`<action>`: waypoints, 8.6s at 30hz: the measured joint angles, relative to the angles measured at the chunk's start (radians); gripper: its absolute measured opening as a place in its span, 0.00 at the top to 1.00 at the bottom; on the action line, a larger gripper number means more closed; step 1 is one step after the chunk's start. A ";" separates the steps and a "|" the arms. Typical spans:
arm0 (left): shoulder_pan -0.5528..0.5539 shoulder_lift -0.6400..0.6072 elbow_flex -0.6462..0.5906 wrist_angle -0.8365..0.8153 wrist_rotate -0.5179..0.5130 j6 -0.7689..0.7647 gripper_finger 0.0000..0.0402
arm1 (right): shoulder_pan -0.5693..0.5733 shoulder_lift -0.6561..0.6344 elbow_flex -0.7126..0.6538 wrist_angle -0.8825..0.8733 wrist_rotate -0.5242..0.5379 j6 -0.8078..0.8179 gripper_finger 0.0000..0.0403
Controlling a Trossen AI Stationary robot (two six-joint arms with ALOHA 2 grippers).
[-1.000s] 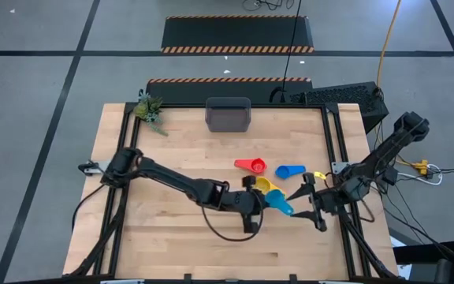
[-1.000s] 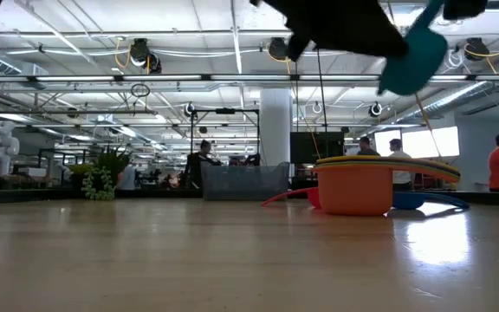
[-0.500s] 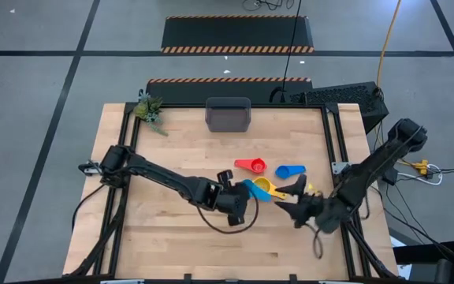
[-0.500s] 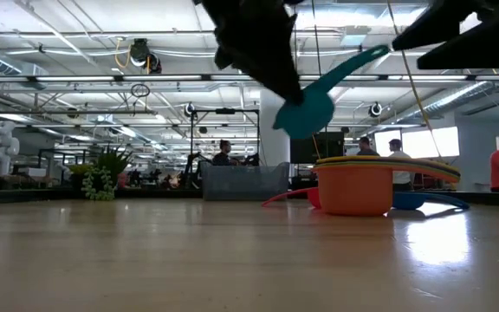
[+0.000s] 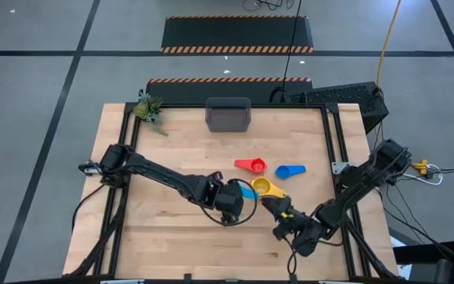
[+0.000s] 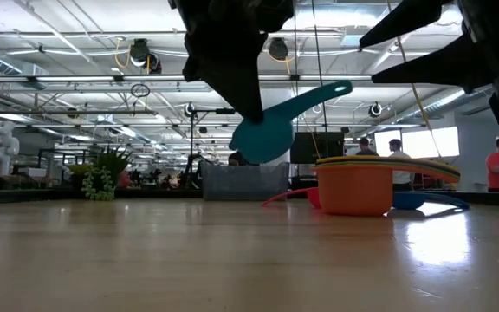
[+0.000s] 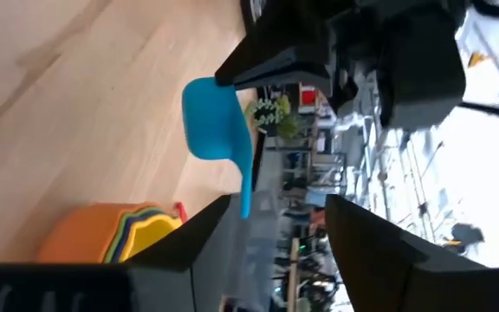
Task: Nest measuring cups in basket
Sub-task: Stack the light blue measuring cup on top of the yellow measuring cup
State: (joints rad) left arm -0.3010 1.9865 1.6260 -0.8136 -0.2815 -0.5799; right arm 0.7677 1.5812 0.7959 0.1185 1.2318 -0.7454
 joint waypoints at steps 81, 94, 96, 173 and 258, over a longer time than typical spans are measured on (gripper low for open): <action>-0.040 0.001 0.000 0.128 0.008 0.165 0.94 | 0.019 0.102 -0.002 0.326 0.006 -0.314 0.99; -0.072 -0.004 0.000 0.121 -0.095 0.114 0.45 | 0.071 0.074 -0.002 0.253 0.051 -0.217 1.00; -0.073 -0.009 0.000 0.109 -0.111 0.090 0.43 | 0.072 0.052 -0.002 0.215 0.061 -0.181 1.00; -0.112 -0.010 0.000 0.191 -0.400 0.044 0.43 | 0.083 -0.221 -0.472 0.491 -0.007 -0.112 0.89; -0.109 -0.011 -0.032 0.216 -0.397 0.054 0.43 | 0.061 -0.441 -0.591 0.261 -0.373 0.379 0.61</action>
State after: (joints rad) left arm -0.4103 1.9755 1.5936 -0.5976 -0.6785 -0.5262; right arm 0.8284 1.1403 0.2054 0.3792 0.8593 -0.3668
